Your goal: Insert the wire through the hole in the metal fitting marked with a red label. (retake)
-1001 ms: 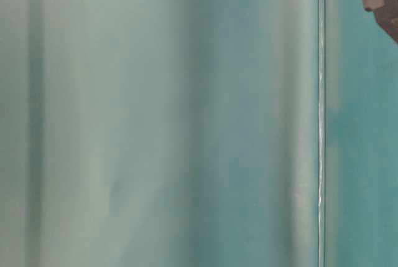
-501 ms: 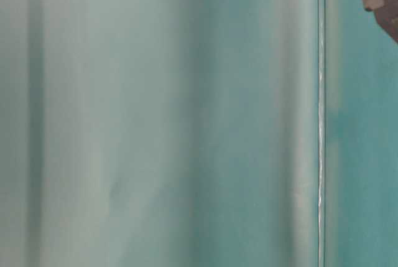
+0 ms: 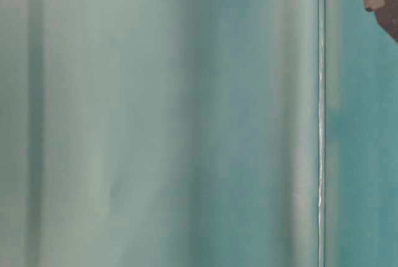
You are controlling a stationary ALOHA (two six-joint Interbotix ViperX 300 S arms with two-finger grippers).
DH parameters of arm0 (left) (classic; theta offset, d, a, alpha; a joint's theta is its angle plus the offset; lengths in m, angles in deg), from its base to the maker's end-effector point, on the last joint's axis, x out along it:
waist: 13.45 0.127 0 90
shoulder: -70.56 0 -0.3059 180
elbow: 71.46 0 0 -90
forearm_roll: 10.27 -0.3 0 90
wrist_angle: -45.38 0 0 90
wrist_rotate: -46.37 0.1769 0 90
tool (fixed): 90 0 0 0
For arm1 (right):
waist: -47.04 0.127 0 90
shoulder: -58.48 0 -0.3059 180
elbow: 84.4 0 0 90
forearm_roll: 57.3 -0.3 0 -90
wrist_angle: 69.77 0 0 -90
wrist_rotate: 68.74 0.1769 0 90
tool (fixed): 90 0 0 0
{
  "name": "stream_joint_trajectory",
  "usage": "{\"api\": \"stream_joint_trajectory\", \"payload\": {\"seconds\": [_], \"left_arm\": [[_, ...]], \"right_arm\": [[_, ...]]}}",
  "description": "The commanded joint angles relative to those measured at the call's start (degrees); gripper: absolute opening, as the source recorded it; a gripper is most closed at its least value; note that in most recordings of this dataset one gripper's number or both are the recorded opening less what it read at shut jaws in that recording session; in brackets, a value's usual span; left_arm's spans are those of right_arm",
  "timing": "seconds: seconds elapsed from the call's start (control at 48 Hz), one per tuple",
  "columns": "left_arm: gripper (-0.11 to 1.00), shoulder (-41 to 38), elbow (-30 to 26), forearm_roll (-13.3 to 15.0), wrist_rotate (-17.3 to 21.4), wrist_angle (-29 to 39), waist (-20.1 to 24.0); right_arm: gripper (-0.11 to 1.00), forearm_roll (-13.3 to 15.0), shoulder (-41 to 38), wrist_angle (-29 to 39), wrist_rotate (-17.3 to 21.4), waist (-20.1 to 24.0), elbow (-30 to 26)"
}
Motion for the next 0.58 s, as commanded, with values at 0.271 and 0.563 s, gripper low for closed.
{"api": "stream_joint_trajectory", "payload": {"seconds": [0.271, 0.563], "left_arm": [[0.47, 4.31, 0.18, -0.09, 0.97, 0.53, 2.02], [0.47, 7.38, 0.88, -0.09, 2.72, 3.6, 4.48]], "right_arm": [[0.75, 0.18, 3.16, -0.26, 0.0, -0.62, -0.09], [0.75, 0.09, 6.68, -0.35, 0.0, -1.14, 2.55]]}}
